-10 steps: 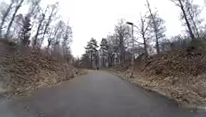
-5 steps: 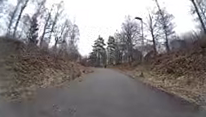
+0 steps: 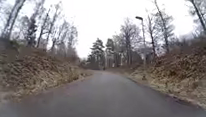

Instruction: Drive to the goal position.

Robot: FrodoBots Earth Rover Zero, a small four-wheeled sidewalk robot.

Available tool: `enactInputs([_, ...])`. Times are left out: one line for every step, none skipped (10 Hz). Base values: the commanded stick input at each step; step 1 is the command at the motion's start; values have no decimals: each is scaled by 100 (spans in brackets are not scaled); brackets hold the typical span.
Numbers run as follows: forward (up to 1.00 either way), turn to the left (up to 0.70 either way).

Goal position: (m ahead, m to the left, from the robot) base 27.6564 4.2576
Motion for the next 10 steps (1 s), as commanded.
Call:
enactInputs([100, 1])
enactInputs([100, 1])
enactInputs([100, 1])
enactInputs([100, 1])
enactInputs([100, 1])
enactInputs([100, 1])
enactInputs([100, 1])
enactInputs([100, 1])
enactInputs([100, 1])
enactInputs([100, 1])
